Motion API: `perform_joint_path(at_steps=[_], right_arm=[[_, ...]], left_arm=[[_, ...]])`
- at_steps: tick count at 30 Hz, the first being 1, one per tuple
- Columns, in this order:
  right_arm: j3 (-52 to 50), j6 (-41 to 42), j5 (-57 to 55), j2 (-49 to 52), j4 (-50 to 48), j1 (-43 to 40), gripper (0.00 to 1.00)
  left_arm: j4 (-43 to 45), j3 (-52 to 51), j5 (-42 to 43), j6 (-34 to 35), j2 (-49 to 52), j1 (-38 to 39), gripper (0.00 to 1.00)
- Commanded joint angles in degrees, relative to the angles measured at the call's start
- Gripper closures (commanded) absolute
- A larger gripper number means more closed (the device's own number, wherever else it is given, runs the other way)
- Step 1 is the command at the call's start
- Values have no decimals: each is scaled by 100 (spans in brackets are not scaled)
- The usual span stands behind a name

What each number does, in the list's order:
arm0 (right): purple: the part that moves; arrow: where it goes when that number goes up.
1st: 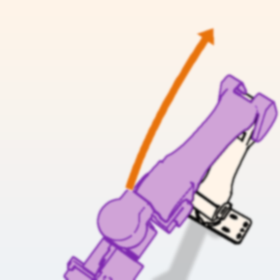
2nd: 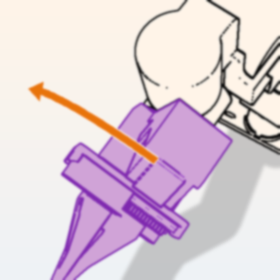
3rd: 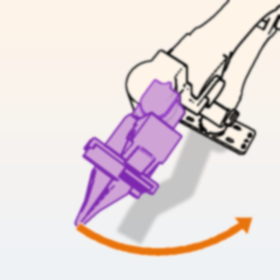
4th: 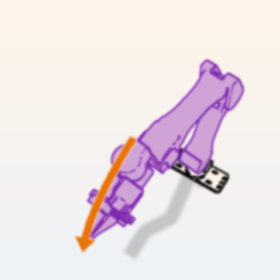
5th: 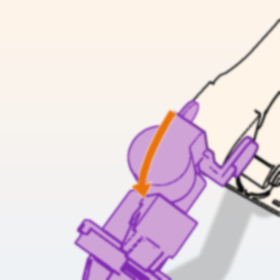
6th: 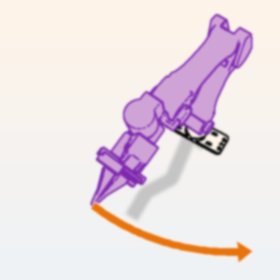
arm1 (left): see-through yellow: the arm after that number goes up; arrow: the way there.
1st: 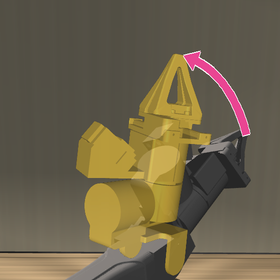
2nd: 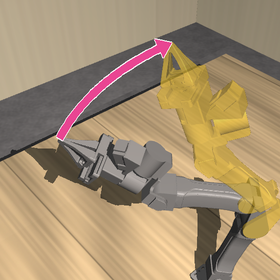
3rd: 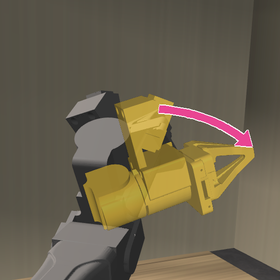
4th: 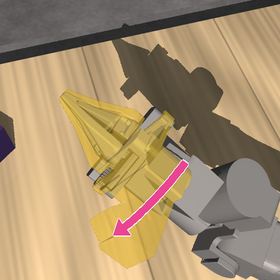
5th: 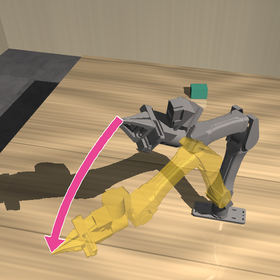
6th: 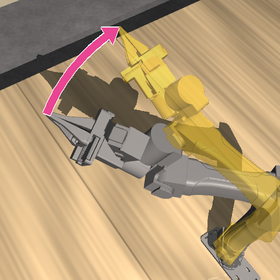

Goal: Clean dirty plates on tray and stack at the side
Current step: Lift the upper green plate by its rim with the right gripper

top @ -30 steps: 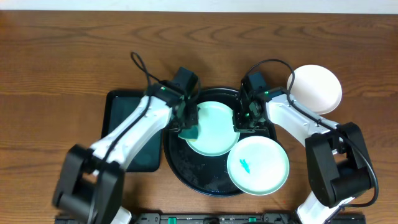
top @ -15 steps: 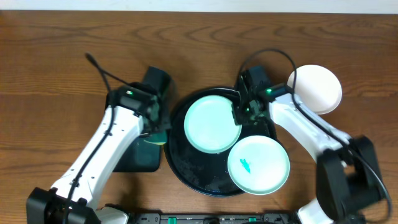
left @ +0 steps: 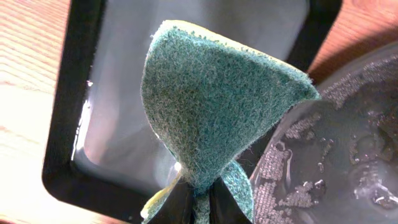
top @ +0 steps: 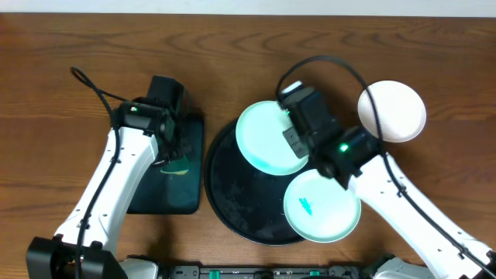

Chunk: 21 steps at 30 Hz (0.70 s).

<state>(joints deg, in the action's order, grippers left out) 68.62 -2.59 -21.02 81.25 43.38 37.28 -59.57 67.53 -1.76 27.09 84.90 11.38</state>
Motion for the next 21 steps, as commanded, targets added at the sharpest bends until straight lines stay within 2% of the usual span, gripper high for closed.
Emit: perform_joint_path(at_steps=[1,13,21], right_arm=[[72,-398,-1338,-87,39,490,99],[72,-1585,-4203,-79,35,1851,99],[72,-2076,-5578,-79,35,2345,99]], left_arm=[[9,116,-131,-72,9,-76,93],[9,105,-133,-72,98,-76,93],[7,105,-131,-70,105,-76,93]])
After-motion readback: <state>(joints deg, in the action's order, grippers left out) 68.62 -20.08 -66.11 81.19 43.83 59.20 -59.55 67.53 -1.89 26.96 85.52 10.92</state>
